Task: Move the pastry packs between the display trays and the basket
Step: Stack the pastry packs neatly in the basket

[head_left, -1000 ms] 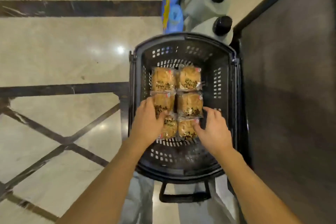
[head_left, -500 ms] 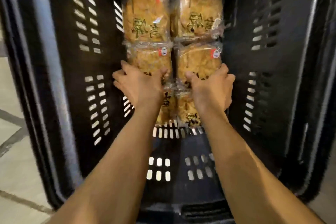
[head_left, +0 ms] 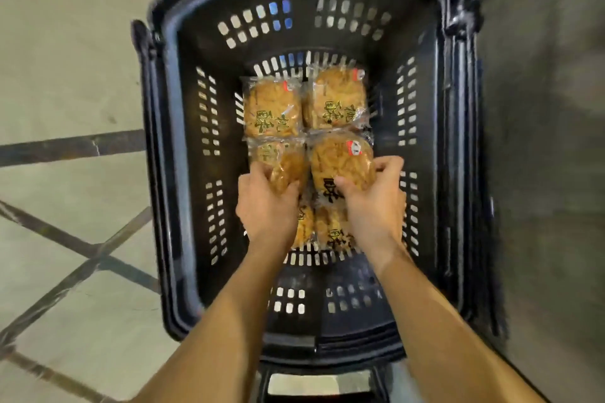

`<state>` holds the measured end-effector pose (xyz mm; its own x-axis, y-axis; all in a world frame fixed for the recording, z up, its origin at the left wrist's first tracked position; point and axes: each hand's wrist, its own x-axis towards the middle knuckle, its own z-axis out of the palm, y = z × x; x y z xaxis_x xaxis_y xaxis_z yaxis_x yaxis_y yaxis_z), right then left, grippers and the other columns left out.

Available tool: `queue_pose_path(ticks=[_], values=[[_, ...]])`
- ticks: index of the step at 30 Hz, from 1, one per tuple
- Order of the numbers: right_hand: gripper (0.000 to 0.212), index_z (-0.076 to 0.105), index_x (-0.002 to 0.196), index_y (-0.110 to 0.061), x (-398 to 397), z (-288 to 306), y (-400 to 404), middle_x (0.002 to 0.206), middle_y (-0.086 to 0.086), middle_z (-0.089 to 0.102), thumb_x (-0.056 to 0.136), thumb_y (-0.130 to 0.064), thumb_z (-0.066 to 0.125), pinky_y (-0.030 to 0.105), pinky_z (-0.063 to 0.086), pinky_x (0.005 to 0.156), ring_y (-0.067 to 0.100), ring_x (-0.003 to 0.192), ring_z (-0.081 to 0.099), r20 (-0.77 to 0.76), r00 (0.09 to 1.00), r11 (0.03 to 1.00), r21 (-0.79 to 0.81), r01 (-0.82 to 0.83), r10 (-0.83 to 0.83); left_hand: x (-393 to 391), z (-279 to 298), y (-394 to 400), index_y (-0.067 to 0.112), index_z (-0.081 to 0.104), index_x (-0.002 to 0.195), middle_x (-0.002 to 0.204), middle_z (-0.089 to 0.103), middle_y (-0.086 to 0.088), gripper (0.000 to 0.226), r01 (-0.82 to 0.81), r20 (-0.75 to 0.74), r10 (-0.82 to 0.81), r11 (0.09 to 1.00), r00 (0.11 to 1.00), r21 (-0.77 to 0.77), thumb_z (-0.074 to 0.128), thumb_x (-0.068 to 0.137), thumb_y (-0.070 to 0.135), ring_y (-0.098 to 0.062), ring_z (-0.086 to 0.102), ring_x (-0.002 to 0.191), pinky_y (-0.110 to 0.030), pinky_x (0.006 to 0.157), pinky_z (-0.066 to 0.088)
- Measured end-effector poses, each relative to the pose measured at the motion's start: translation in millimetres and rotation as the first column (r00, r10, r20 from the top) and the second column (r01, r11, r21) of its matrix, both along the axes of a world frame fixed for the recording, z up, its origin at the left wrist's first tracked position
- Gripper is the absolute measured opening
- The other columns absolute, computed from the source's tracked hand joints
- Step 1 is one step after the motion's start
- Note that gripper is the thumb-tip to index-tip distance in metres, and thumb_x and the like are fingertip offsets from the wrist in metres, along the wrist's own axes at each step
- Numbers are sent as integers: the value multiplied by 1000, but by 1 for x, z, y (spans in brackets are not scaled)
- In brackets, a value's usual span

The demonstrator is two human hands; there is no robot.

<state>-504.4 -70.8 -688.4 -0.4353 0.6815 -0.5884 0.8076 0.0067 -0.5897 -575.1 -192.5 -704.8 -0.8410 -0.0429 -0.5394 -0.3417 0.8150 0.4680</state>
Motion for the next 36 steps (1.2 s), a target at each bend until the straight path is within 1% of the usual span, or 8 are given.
queue_pose_path(ticks=[4, 7, 11, 16, 20, 27, 33, 36], values=[[47, 39, 109, -33, 15, 143, 35, 95, -12, 65, 84, -35, 80, 48, 56, 79, 8, 87, 66, -136, 990, 999, 33, -29, 33, -11, 140, 6, 29, 59, 102, 92, 65, 6, 28, 177, -126, -154, 965, 980, 196, 81, 84, 31, -13, 62, 86, -39, 77, 53], [45, 41, 108, -37, 38, 280, 54, 101, -12, 64, 85, -36, 79, 51, 53, 83, 16, 95, 66, -209, 977, 991, 133, -16, 44, -24, 278, 12, 31, 61, 100, 89, 64, 14, 28, 327, -234, -265, 901, 935, 285, 82, 82, 26, -1, 59, 87, -14, 70, 42], [45, 44, 103, -47, 99, 466, 51, 97, -22, 64, 84, -29, 80, 39, 54, 82, 3, 92, 64, -350, 937, 952, 284, 117, -11, -21, 463, 21, 32, 61, 100, 84, 66, 23, 29, 553, -402, -399, 722, 824, 417, 82, 81, 24, 14, 61, 79, -8, 71, 46], [57, 51, 103, -46, 218, 636, 17, 98, -22, 71, 78, -8, 84, 23, 53, 75, 2, 87, 68, -529, 837, 808, 427, 405, -140, 36, 647, 67, 47, 53, 102, 93, 63, 18, 43, 870, -664, -562, 332, 493, 364, 86, 78, 35, -7, 59, 89, -31, 81, 47], [56, 48, 102, -61, 331, 741, -10, 97, -27, 70, 72, -34, 88, 12, 47, 73, -2, 84, 66, -545, 818, 569, 619, 541, -185, 131, 756, 117, 27, 64, 114, 100, 69, 11, 49, 951, -851, -495, -139, 175, 276, 83, 71, 40, -6, 65, 91, -26, 85, 50], [53, 47, 107, -49, 555, 815, -17, 90, -20, 65, 69, -41, 83, 19, 49, 74, 3, 82, 61, -393, 833, 254, 823, 507, -390, 357, 840, 216, 24, 64, 111, 87, 58, 20, 47, 792, -925, -320, -609, -203, 37, 83, 70, 40, -1, 49, 79, -7, 73, 37], [51, 57, 123, -23, 744, 794, 45, 83, -18, 51, 80, -31, 84, 28, 22, 64, 24, 92, 61, -5, 809, 412, 859, 304, -588, 562, 814, 325, 21, 62, 119, 94, 64, 9, 50, 609, -801, -264, -778, -537, -152, 85, 75, 28, -14, 61, 89, -26, 70, 38], [52, 51, 128, -23, 807, 778, 98, 103, -5, 64, 86, -38, 77, 32, 29, 70, 25, 105, 61, 134, 825, 551, 800, 236, -548, 631, 779, 380, 23, 58, 122, 107, 68, 0, 49, 540, -671, -227, -785, -706, -303, 82, 80, 30, -25, 63, 102, -35, 75, 44]])
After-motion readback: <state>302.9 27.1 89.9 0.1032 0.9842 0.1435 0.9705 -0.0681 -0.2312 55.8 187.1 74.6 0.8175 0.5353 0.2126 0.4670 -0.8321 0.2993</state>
